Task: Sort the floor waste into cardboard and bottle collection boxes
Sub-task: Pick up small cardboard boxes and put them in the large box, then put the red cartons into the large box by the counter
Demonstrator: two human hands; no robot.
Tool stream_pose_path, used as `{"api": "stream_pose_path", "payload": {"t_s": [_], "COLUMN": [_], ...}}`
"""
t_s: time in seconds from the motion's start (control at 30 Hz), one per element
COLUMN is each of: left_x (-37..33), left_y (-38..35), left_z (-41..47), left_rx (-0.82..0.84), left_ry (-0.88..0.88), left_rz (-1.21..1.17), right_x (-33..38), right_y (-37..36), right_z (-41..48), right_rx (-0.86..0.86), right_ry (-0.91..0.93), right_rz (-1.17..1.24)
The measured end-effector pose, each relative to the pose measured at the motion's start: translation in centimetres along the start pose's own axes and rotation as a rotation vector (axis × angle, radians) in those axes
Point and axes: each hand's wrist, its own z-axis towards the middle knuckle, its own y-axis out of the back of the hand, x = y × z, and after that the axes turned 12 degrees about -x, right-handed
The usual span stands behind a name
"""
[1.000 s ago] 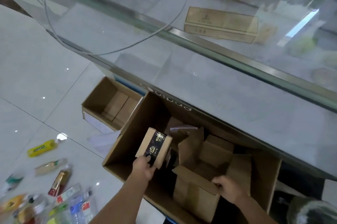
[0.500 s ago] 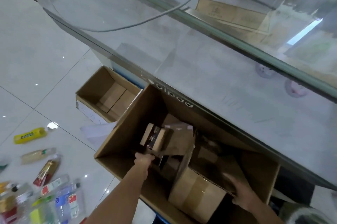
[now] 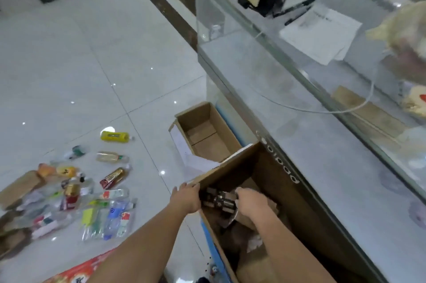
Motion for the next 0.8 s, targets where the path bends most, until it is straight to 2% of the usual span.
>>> {"api": "stream_pose_path", "payload": {"t_s": [0.23, 0.43, 0.6, 0.8], "left_x": [19.5, 33.6, 40.1, 44.4], "left_y": [1.0, -4.7, -12.4, -24.8], "left_z": [-6.6, -13.2, -17.0, -18.1], "left_rx": [-0.065, -0.078, -0.014, -0.028], "left_ry": [0.356, 0.643, 0.833, 1.104], "left_rz": [-0.172, -0.365, -0.525, -0.8], "right_x": [19.6, 35.5, 45.1, 51.8], "right_y": [0.1, -4.0, -10.6, -22.3], "right_z": [2.4, 2.9, 3.1, 5.1], "right_rx": [0.125, 0.162, 0.221, 0.315], "right_ry": [0.284, 0.494, 0.646, 0.805], "right_rz": [-0.155, -0.325, -0.418, -0.545]}}
